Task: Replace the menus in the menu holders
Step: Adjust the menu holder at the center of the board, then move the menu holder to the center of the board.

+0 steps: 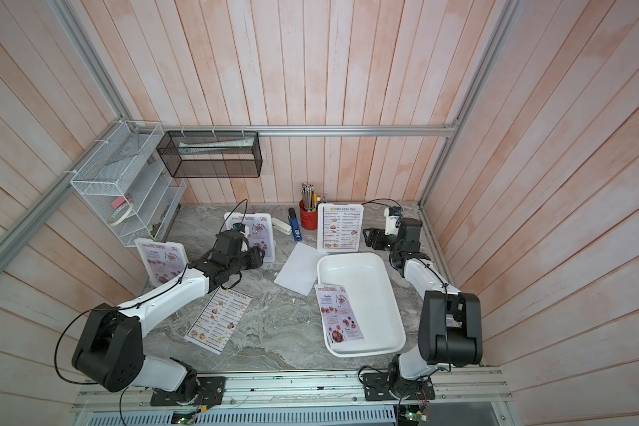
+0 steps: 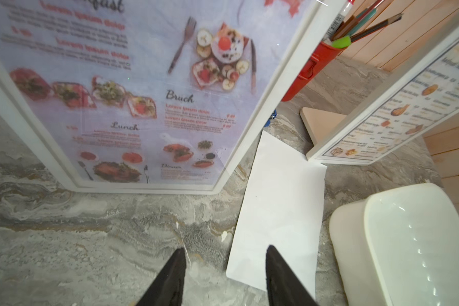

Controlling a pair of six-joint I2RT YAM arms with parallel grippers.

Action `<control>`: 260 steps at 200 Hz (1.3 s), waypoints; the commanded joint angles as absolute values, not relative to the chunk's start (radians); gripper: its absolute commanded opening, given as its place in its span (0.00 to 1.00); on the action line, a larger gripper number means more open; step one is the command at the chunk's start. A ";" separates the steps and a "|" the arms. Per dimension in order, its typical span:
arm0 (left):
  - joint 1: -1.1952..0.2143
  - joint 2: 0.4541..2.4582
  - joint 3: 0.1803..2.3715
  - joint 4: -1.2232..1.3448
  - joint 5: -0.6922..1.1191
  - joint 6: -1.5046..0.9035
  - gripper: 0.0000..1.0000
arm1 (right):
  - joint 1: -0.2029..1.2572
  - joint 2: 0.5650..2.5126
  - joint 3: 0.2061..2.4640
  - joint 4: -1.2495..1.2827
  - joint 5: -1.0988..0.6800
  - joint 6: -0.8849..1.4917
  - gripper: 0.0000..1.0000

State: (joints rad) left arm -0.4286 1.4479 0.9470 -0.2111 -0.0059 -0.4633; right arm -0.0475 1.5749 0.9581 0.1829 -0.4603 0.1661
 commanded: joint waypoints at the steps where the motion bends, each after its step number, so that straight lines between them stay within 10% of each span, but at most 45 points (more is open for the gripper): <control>1: -0.436 1.408 0.931 -0.279 -0.005 -0.483 0.51 | -0.057 1.648 1.055 0.228 -0.627 0.092 0.80; 100: -0.454 1.376 0.951 -0.351 -0.032 -0.482 0.51 | -0.012 1.905 1.298 0.138 -0.802 -0.012 0.78; 260: -0.456 1.365 0.937 -0.349 -0.048 -0.471 0.52 | 0.077 1.719 1.133 0.083 -0.672 -0.079 0.67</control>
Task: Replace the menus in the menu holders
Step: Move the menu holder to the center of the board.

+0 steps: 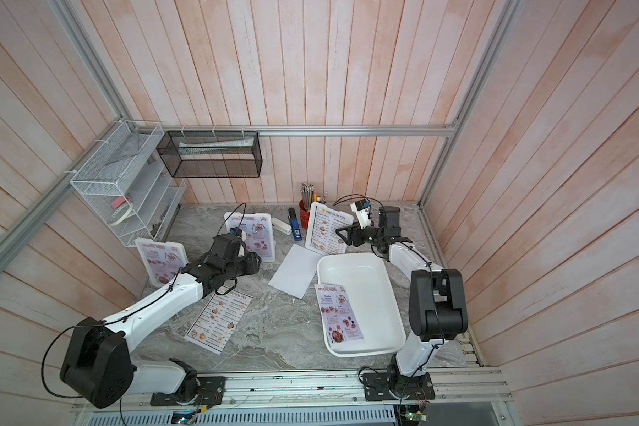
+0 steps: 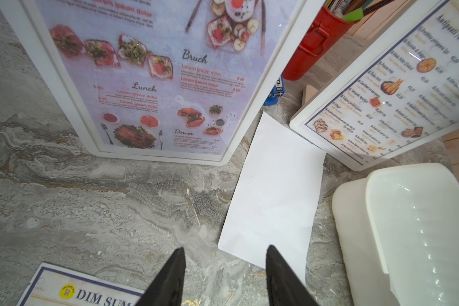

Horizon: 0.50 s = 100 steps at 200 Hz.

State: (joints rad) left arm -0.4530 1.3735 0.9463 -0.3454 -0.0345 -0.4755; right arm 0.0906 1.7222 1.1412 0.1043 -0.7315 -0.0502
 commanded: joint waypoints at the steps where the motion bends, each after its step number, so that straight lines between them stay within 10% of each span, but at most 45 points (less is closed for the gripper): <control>1: -0.457 1.365 0.937 -0.349 -0.048 -0.471 0.52 | 0.076 1.720 1.134 0.083 -0.672 -0.078 0.67; 100: -0.460 1.380 0.966 -0.384 -0.066 -0.475 0.51 | 0.080 1.831 1.217 0.204 -0.753 -0.044 0.61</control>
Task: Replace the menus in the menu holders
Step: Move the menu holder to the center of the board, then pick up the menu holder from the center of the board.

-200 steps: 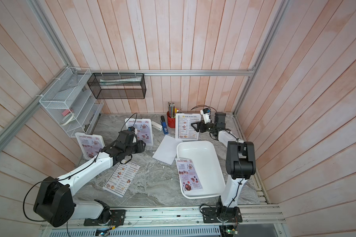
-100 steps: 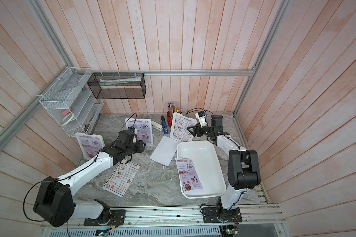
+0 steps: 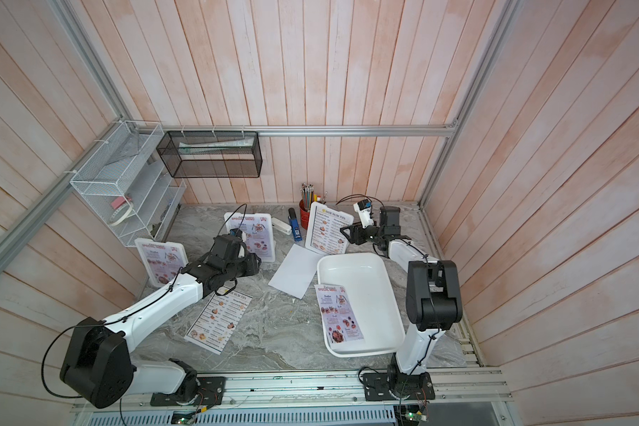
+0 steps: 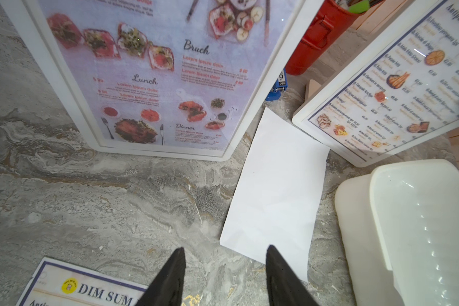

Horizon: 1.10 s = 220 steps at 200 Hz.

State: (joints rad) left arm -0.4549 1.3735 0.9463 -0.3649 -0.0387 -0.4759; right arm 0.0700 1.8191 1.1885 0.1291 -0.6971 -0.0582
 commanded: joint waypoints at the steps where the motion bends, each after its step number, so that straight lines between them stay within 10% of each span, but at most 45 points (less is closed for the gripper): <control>1: -0.460 1.381 0.967 -0.385 -0.066 -0.475 0.51 | 0.081 1.831 1.217 0.207 -0.756 -0.044 0.61; 66: -0.460 1.381 0.962 -0.387 -0.072 -0.478 0.52 | 0.092 1.802 1.187 0.269 -0.771 -0.018 0.33; 220: -0.465 1.349 0.968 -0.391 -0.084 -0.464 0.52 | 0.094 1.686 1.107 0.285 -0.701 -0.040 0.10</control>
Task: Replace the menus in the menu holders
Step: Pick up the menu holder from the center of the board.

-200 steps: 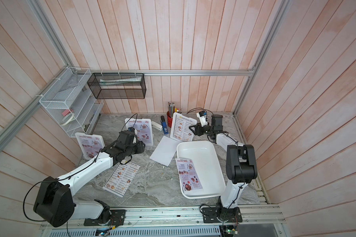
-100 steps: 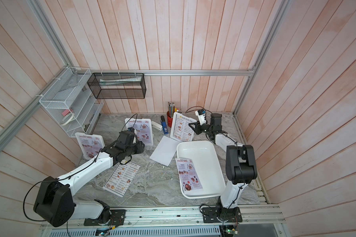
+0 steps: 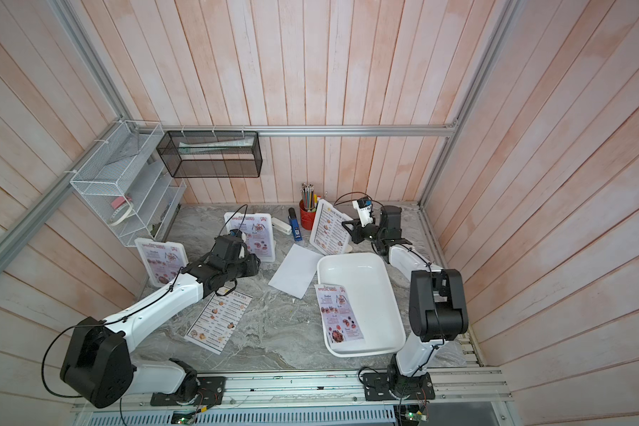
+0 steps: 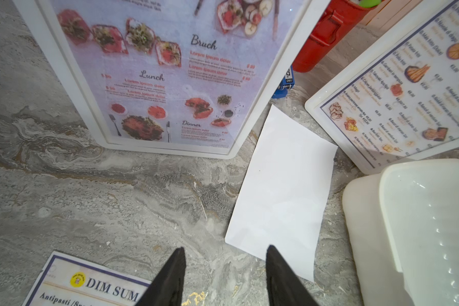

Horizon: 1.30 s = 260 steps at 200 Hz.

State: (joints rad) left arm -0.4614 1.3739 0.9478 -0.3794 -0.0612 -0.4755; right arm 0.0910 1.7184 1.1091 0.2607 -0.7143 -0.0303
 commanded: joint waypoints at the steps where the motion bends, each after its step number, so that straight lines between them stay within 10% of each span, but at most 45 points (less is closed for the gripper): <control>1: -0.465 1.349 0.969 -0.391 -0.084 -0.464 0.52 | 0.094 1.685 1.106 0.285 -0.700 -0.040 0.10; 260: -0.423 1.350 1.082 -0.456 -0.104 -0.429 0.57 | 0.190 1.441 1.194 0.188 -0.534 -0.074 0.00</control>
State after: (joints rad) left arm -0.4446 1.3502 1.0428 -0.4252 -0.0906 -0.4477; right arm 0.1509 1.4933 1.1286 0.2153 -0.5667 -0.0391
